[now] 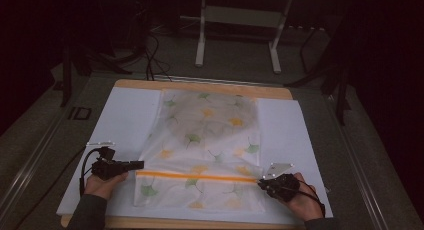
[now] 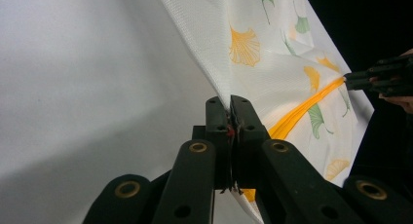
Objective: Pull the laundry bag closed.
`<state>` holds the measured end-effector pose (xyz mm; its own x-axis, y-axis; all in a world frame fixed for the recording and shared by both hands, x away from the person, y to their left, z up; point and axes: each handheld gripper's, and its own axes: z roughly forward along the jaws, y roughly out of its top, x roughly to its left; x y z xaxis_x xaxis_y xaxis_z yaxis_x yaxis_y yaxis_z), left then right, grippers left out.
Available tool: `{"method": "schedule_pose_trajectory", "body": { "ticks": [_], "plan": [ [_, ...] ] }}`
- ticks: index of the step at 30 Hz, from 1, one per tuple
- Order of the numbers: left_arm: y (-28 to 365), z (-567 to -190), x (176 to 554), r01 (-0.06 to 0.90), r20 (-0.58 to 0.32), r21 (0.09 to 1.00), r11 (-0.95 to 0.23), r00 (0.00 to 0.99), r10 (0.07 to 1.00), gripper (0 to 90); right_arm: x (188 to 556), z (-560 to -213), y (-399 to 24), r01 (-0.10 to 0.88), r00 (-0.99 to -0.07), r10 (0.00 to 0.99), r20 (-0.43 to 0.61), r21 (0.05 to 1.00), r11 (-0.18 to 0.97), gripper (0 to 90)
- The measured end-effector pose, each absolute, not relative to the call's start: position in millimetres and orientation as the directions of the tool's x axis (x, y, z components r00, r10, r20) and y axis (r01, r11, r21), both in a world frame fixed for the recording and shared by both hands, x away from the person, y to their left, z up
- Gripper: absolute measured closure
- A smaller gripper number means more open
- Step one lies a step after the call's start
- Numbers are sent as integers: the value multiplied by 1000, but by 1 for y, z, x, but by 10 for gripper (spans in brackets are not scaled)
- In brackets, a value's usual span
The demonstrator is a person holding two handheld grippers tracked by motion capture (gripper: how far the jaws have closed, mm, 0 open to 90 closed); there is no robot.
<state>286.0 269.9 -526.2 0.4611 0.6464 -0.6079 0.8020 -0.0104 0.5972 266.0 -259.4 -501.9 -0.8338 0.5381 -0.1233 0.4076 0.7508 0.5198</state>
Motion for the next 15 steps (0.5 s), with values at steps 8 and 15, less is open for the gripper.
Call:
{"method": "schedule_pose_trajectory", "body": {
  "ticks": [8,15],
  "plan": [
    [277,-526,283,797,-607,604,15,448,656,821,263,-503,-267,428,-811,579,-87,585,689,755],
    [282,-519,278,755,-541,654,47,423,727,789,261,-503,-273,435,-786,614,-70,643,630,737]
  ]
}}
